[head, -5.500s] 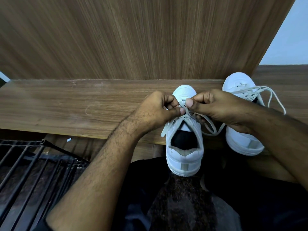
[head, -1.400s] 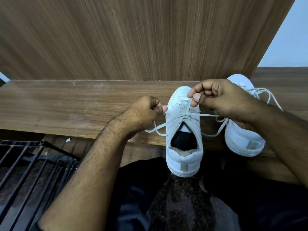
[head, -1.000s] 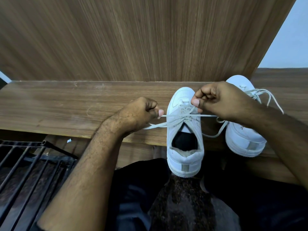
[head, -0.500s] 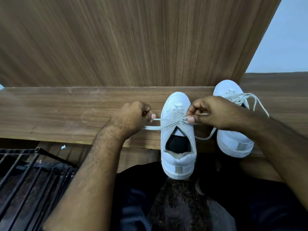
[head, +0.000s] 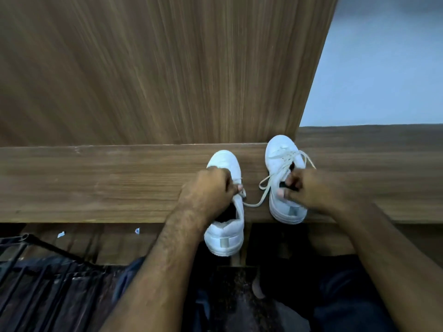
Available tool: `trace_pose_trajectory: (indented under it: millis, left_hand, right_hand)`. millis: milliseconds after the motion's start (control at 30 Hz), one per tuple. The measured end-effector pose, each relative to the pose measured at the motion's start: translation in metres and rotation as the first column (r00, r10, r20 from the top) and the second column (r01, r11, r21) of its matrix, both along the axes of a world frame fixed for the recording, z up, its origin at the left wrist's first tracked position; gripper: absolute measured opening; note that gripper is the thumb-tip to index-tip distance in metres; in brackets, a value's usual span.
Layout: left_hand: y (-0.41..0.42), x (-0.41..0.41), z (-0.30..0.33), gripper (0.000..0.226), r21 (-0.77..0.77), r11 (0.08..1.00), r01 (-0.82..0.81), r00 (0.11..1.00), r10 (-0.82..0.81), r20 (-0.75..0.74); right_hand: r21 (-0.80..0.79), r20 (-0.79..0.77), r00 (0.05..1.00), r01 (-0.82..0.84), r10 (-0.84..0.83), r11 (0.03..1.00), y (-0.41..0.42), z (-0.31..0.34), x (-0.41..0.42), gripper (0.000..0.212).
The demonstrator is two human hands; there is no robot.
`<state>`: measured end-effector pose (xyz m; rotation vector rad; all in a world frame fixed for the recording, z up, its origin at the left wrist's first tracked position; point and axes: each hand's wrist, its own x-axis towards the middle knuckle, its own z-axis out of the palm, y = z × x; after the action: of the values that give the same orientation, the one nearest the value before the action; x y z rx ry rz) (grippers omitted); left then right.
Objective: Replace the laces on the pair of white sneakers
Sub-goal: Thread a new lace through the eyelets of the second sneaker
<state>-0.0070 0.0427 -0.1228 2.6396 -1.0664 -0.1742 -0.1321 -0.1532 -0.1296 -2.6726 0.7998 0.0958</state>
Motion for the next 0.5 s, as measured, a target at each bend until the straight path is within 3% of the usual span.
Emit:
trace_pose_trajectory:
  millis: [67,133,233,333,400,500]
  left_hand:
    - [0.009,-0.014,-0.006,0.033,0.1,0.994,0.034,0.997,-0.028,-0.066]
    - [0.015,-0.024,-0.007,0.037,0.176,0.98,0.09,0.988,-0.067,-0.137]
    - [0.024,-0.041,0.003,0.036,0.229,0.964,0.136,0.976,-0.091,-0.199]
    - [0.035,-0.048,0.005,0.028,0.225,0.97,0.093,0.989,-0.064,-0.133]
    - [0.044,-0.051,0.001,0.023,0.154,0.988,0.009,0.999,-0.005,-0.031]
    - [0.057,-0.053,-0.002,0.024,-0.175,0.972,-0.157,0.987,0.159,0.002]
  right_hand:
    - [-0.114,-0.205,0.976,-0.094,0.069,0.989,0.011,-0.007,-0.008,0.048]
    - [-0.184,-0.256,0.966,-0.076,0.026,0.98,0.015,-0.01,-0.001,0.054]
    - [-0.253,-0.217,0.975,-0.09,0.034,0.963,0.025,-0.011,0.007,0.049]
    - [-0.138,-0.121,0.992,-0.045,0.028,0.989,0.05,-0.009,0.004,0.026]
    - [-0.101,-0.02,1.0,-0.024,0.022,0.995,0.07,-0.009,0.001,0.015]
    - [-0.157,0.124,0.99,-0.049,0.069,0.986,0.093,-0.006,-0.001,0.015]
